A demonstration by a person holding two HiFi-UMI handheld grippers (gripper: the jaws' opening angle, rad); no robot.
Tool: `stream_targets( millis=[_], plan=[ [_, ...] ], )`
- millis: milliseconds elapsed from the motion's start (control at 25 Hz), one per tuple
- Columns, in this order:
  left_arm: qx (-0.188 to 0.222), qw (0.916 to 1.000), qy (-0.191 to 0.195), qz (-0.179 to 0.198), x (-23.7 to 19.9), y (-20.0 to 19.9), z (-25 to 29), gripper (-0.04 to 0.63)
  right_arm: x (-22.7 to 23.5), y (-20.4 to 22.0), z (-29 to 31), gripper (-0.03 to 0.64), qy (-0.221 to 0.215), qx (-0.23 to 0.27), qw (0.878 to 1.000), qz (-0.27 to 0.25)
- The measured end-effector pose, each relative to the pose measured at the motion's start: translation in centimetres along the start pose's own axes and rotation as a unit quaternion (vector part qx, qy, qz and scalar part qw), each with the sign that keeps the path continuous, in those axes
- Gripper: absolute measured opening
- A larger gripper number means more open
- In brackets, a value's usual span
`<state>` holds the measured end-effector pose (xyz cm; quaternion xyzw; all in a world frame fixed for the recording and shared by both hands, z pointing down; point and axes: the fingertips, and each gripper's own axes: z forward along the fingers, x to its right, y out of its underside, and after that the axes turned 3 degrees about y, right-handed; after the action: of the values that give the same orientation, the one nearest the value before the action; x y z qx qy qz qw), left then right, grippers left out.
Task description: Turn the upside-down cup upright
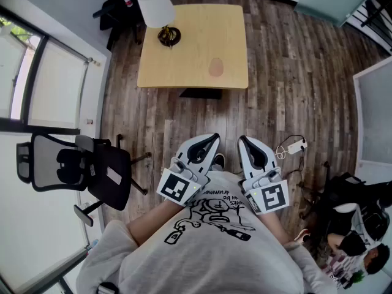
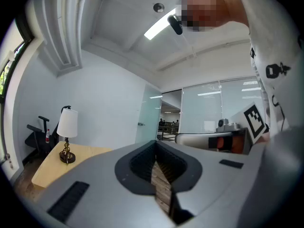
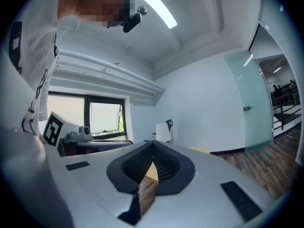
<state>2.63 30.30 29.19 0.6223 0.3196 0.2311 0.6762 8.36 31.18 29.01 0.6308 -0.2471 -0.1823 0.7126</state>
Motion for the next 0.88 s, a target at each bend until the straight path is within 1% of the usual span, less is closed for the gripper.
stream_targets(
  millis=[280, 440, 520, 760, 880],
  plan=[
    [-0.002, 1.0, -0.004, -0.001, 0.4, 0.4, 0.7, 0.009, 0.8, 0.6, -0.4, 0.023, -0.003, 0.001, 1.0, 0.012],
    [-0.019, 0.9997, -0.016, 0.001, 0.1, 0.4, 0.8, 0.009, 1.3, 1.0, -0.3, 0.025, -0.001, -0.004, 1.0, 0.025],
    [-0.013, 0.9998, -0.014, 0.002, -0.1, 0.5, 0.6, 0.009, 1.2, 1.1, 0.0, 0.025, -0.003, -0.004, 1.0, 0.031],
    [-0.017, 0.9997, -0.019, 0.003, -1.9, 0.8, 0.9, 0.009, 1.0, 1.4, 1.8, 0.025, -0.015, -0.004, 0.999, 0.031],
    [-0.01, 0.9998, -0.015, -0.009, -3.4, 0.8, 1.7, 0.009, 1.5, 1.8, 3.5, 0.025, -0.017, -0.013, 0.999, 0.034]
  ],
)
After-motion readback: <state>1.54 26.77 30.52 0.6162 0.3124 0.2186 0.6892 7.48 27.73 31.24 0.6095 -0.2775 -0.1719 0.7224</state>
